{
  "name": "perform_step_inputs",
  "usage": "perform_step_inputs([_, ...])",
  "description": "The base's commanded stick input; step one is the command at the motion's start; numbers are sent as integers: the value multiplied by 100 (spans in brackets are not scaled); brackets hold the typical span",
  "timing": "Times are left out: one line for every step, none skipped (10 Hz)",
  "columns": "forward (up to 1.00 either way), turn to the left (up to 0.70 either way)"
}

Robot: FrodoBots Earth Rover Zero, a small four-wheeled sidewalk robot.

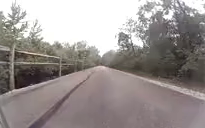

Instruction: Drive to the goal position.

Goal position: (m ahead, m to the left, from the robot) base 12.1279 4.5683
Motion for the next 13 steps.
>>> perform_step_inputs([70, 0])
perform_step_inputs([70, 0])
perform_step_inputs([70, 0])
perform_step_inputs([70, 0])
perform_step_inputs([70, 0])
perform_step_inputs([70, 0])
perform_step_inputs([70, 0])
perform_step_inputs([70, 0])
perform_step_inputs([70, 0])
perform_step_inputs([70, 0])
perform_step_inputs([70, 0])
perform_step_inputs([70, 0])
perform_step_inputs([70, 0])
